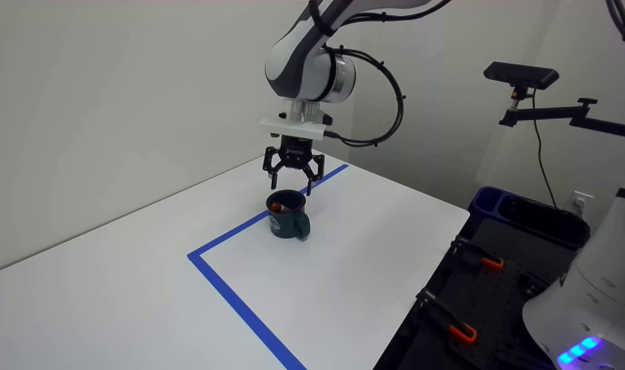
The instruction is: Move the sharpie to the table
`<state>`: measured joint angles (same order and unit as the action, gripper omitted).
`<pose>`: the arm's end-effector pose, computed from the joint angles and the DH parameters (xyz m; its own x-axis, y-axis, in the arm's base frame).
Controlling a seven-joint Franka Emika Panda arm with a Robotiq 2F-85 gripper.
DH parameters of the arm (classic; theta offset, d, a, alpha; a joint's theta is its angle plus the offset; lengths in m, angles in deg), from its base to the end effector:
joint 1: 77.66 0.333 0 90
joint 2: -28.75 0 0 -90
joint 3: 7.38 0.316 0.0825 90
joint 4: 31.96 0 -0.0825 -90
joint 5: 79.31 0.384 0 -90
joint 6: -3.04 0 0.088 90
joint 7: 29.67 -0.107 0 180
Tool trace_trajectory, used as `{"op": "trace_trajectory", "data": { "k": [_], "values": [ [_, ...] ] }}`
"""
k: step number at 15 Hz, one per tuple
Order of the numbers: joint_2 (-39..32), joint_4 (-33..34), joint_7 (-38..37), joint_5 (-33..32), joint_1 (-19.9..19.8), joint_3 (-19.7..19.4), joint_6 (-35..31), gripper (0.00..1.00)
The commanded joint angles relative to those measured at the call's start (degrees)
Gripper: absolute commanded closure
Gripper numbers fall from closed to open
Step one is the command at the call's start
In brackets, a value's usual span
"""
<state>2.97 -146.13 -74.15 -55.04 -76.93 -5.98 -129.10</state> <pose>0.5953 0.0302 0.2242 0.4827 -0.8159 -0.3183 -0.8705 -0.4870 -0.0717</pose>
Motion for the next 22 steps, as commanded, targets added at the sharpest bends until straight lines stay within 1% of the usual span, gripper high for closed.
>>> {"op": "trace_trajectory", "data": {
  "k": [1, 2, 6, 7, 9, 11, 12, 13, 14, 16, 18, 20, 21, 22],
  "values": [
    [-1.6, 2.0, -1.3, 1.1, 0.7, -0.7, -0.5, 0.3],
    [-1.9, 2.5, -1.4, 1.0, 0.7, -0.8, -0.3, 0.4],
    [-3.4, 4.5, -1.5, 0.8, 0.6, -1.1, 0.1, 0.69],
    [-3.9, 5.1, -1.5, 0.8, 0.6, -1.2, 0.2, 0.78],
    [-4.9, 6.2, -1.5, 0.8, 0.5, -1.2, 0.4, 0.88],
    [-6.0, 7.4, -1.4, 0.8, 0.5, -1.3, 0.7, 0.87],
    [-6.4, 7.9, -1.4, 0.8, 0.5, -1.3, 0.8, 0.78],
    [-6.8, 8.2, -1.5, 0.8, 0.5, -1.3, 0.9, 0.66],
    [-7.2, 8.6, -1.5, 0.7, 0.5, -1.3, 1.0, 0.57],
    [-7.8, 9.1, -1.6, 0.6, 0.5, -1.3, 1.1, 0.5],
    [-8.5, 9.6, -1.6, 0.7, 0.6, -1.2, 1.2, 0.52],
    [-9.3, 10.1, -1.6, 0.7, 0.6, -1.1, 1.3, 0.58],
    [-9.6, 10.4, -1.6, 0.7, 0.7, -1.1, 1.4, 0.59],
    [-9.9, 10.6, -1.6, 0.6, 0.7, -1.1, 1.5, 0.63]
  ]
}}
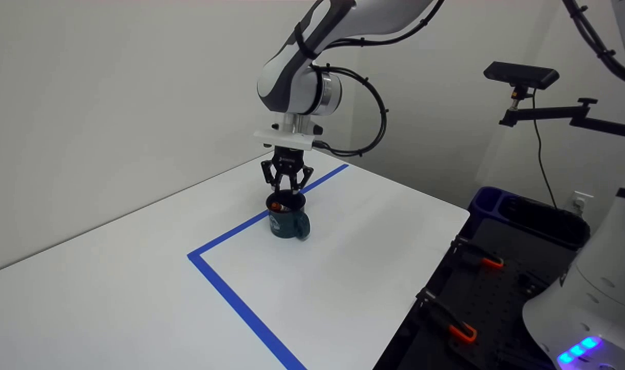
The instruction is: Move the sharpie to the table
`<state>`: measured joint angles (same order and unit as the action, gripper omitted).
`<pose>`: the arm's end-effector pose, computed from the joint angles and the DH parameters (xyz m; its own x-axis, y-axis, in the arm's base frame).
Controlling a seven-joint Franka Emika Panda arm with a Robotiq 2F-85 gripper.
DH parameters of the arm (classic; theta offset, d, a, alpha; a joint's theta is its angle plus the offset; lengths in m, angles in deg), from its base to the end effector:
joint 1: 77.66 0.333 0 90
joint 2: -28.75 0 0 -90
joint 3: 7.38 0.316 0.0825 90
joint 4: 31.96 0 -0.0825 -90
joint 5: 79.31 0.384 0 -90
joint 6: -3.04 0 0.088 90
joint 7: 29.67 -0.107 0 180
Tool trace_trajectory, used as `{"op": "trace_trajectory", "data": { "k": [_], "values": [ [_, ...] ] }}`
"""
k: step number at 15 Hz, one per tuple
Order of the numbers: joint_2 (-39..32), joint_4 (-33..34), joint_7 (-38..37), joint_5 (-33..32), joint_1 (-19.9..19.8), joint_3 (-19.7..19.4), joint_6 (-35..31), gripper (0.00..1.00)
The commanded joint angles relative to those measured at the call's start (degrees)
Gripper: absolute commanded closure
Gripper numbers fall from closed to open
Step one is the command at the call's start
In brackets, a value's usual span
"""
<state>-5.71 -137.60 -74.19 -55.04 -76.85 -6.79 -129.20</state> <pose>0.6300 0.0233 0.1884 0.4715 -0.8239 -0.3144 -0.8769 -0.4758 -0.0681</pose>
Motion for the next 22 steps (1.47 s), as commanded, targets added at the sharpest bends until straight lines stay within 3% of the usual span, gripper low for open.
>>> {"op": "trace_trajectory", "data": {
  "k": [1, 6, 8, 9, 10, 11, 13, 15, 22],
  "values": [
    [-1.5, 2.3, -1.5, 0.6, 0.6, -0.3, 1.8, 0.57],
    [-2.9, 3.2, -1.3, 0.9, 0.7, 0.0, 2.3, 0.55],
    [-3.1, 3.4, -1.3, 1.0, 0.7, 0.1, 2.7, 0.59],
    [-3.2, 3.4, -1.2, 1.0, 0.7, 0.1, 2.9, 0.75],
    [-3.2, 3.4, -1.2, 1.0, 0.8, 0.1, 2.9, 0.84],
    [-3.2, 3.4, -1.2, 1.0, 0.8, 0.1, 3.0, 0.85],
    [-3.3, 3.4, -1.2, 1.0, 0.8, 0.1, 3.0, 1.0],
    [-2.9, 3.2, -1.1, 1.0, 0.7, 0.1, 3.1, 0.95],
    [2.7, 0.3, -1.3, 0.2, 1.3, -0.3, 2.6, 0.95]
  ]
}}
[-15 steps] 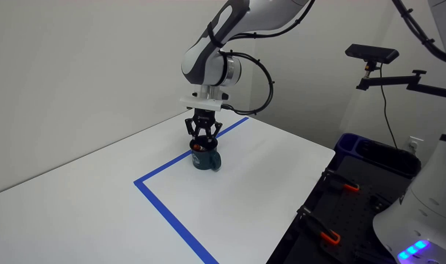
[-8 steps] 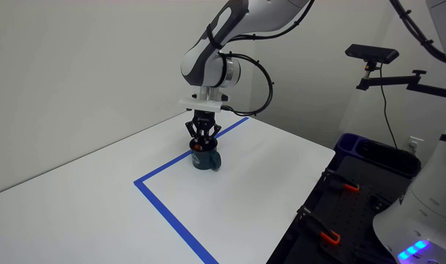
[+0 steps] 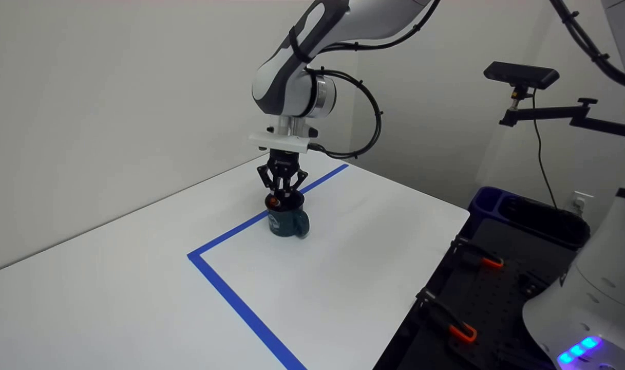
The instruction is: Move the sharpie to the table
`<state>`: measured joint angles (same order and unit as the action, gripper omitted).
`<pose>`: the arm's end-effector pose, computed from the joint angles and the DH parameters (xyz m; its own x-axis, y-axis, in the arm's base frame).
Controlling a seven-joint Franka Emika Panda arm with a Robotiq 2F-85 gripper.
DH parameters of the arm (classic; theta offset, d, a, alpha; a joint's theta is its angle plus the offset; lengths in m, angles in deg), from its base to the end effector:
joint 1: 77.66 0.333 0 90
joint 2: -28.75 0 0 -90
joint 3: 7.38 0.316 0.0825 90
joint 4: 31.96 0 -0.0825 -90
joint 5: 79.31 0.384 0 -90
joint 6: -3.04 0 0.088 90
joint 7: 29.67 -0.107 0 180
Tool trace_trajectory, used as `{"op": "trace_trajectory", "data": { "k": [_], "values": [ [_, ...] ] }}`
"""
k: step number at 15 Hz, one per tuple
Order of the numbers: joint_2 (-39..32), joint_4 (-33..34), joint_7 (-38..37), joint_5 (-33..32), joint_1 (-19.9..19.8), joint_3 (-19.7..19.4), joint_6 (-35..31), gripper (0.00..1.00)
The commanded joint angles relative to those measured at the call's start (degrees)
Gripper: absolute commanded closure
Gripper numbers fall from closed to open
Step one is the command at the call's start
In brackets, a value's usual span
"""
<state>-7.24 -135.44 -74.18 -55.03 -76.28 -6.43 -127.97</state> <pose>0.6367 0.0348 0.1846 0.4856 -0.8107 -0.3272 -0.8675 -0.4931 -0.0655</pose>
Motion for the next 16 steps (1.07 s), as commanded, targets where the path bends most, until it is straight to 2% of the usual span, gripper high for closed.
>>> {"op": "trace_trajectory", "data": {
  "k": [1, 7, 9, 13, 16],
  "values": [
    [4.9, -1.9, -1.2, 0.2, 0.6, -0.6, 1.5, 0.95],
    [9.3, -1.8, 0.3, 1.3, -0.4, 0.1, 6.1, 0.95],
    [10.5, -2.3, -0.9, 0.2, 0.1, -0.7, 6.6, 0.95],
    [11.4, -4.6, -8.2, -6.2, 2.1, -4.8, 3.6, 0.95],
    [11.3, -7.0, -16.8, -13.3, 3.5, -8.6, 0.4, 0.95]
  ]
}}
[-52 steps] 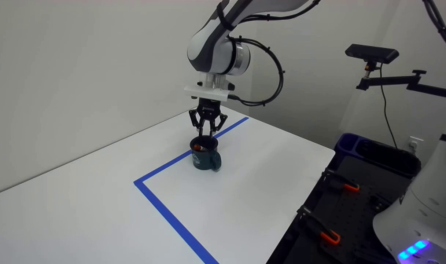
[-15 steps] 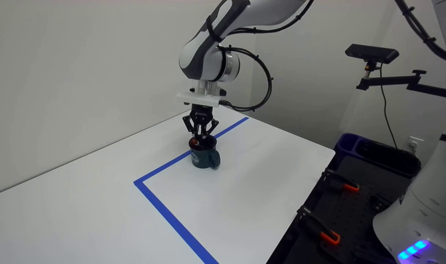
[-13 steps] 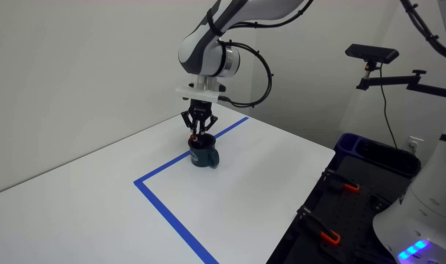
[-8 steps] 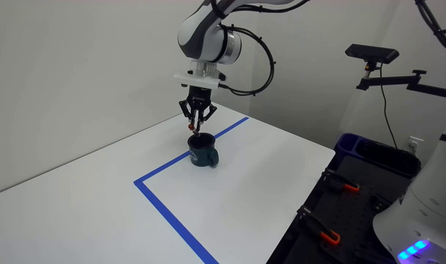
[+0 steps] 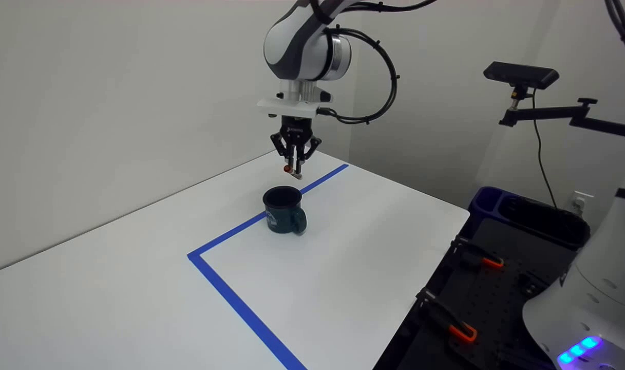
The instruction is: Move the sharpie to the table
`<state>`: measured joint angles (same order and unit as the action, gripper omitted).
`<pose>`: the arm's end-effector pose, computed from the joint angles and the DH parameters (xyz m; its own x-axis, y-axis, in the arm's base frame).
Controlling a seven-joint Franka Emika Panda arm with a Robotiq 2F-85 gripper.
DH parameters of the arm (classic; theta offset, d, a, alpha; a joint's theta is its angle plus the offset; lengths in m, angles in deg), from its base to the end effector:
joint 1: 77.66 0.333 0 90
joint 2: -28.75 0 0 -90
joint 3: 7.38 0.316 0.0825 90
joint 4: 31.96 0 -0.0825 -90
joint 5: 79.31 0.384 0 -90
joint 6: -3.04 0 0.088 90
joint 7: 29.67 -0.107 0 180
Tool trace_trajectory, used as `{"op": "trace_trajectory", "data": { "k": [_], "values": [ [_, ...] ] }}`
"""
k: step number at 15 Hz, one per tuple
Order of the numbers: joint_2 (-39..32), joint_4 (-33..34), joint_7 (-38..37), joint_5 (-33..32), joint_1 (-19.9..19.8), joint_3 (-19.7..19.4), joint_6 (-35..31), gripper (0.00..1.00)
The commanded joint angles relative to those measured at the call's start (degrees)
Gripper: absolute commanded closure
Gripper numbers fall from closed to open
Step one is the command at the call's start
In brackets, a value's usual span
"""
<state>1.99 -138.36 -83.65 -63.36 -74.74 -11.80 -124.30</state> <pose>0.6301 -0.0051 0.2615 0.4080 -0.8907 -0.2007 -0.9098 -0.4149 -0.0082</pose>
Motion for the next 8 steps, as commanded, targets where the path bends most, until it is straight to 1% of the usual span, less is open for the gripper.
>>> {"op": "trace_trajectory", "data": {
  "k": [1, 4, 6, 8],
  "values": [
    [2.1, -4.9, -10.0, -7.5, 2.3, -4.5, -4.4, 0.95],
    [0.8, -6.3, -19.1, -14.2, 3.1, -7.6, -6.9, 0.95],
    [-1.4, -6.2, -23.2, -16.9, 3.1, -8.1, -7.4, 0.95],
    [-4.2, -5.3, -26.1, -18.5, 3.4, -7.6, -7.1, 0.95]
  ]
}}
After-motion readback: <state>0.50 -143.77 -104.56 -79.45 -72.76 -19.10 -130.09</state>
